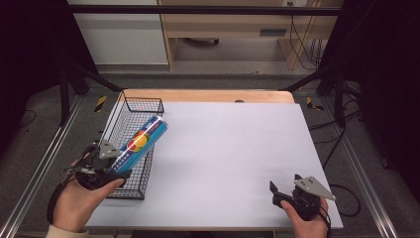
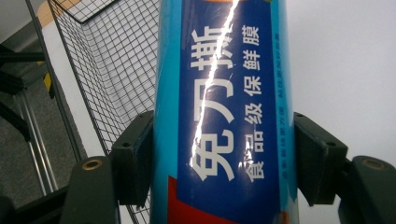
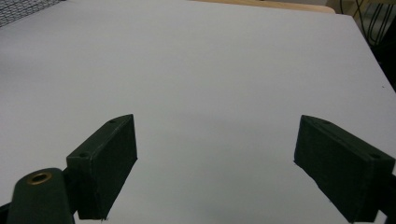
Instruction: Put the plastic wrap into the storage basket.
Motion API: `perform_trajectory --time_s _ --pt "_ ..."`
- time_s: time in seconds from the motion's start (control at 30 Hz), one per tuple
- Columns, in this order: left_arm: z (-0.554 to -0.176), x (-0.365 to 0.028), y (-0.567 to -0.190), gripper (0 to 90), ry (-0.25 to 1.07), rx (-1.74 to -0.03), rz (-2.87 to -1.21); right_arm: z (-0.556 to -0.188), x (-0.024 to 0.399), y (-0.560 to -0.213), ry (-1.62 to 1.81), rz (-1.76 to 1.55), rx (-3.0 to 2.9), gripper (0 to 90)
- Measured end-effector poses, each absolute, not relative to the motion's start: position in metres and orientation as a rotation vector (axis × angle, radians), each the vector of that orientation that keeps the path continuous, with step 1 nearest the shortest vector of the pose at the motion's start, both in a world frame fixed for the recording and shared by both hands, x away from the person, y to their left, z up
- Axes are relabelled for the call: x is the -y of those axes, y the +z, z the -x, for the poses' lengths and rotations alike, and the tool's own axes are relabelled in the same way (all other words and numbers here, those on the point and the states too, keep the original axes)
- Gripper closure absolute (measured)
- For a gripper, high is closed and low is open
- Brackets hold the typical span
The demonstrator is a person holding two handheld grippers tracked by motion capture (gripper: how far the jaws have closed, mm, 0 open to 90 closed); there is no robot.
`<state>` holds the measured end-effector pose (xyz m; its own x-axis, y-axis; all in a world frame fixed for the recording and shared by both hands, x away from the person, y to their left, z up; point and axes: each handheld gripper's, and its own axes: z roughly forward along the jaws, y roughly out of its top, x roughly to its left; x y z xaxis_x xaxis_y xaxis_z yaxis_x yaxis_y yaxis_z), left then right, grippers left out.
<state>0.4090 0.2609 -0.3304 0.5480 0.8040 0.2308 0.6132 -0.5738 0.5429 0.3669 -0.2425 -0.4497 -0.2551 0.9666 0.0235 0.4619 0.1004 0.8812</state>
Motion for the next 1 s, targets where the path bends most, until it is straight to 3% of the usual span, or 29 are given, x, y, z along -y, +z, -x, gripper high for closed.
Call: perform_trajectory --time_s 1.0 --pt "-0.441 -0.275 -0.343 32.2 0.657 -1.401 -2.378 -0.367 0.235 -0.449 1.101 -1.360 -1.828 13.0"
